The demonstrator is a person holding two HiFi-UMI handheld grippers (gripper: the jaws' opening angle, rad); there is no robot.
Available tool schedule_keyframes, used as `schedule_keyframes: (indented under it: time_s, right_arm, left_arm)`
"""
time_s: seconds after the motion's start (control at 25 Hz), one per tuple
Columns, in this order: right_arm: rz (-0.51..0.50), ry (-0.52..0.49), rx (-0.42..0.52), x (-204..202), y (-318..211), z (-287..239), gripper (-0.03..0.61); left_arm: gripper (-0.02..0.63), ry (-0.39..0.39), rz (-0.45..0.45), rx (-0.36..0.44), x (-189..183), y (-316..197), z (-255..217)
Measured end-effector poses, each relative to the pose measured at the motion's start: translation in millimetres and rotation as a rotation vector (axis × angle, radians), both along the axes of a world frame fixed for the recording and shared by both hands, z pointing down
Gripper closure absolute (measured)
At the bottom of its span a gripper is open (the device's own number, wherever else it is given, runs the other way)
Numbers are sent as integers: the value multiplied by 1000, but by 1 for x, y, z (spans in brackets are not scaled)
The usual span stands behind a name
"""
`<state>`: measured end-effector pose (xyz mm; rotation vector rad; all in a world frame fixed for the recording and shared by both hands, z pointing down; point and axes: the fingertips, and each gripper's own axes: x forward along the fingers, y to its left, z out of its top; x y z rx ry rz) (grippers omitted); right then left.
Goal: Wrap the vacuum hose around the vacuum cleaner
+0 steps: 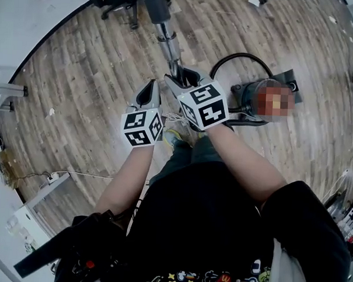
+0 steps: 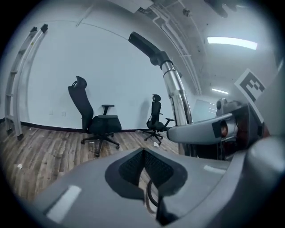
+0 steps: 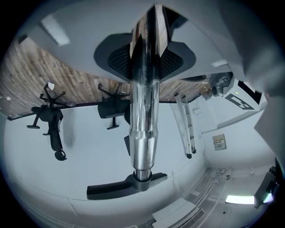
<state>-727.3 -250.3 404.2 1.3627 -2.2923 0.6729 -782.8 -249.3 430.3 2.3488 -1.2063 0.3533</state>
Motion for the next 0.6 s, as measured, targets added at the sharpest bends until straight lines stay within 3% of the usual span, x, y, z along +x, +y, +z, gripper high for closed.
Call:
schedule_keyframes:
  time_s: [0.36, 0.6]
  right_arm:
    - [9, -1, 45, -11, -66, -14, 396]
    - [78, -2, 93, 28, -152, -24, 397]
  left_arm:
    - [613, -9, 60, 6, 14, -61, -7]
    - [614, -34, 144, -18, 48, -133, 2]
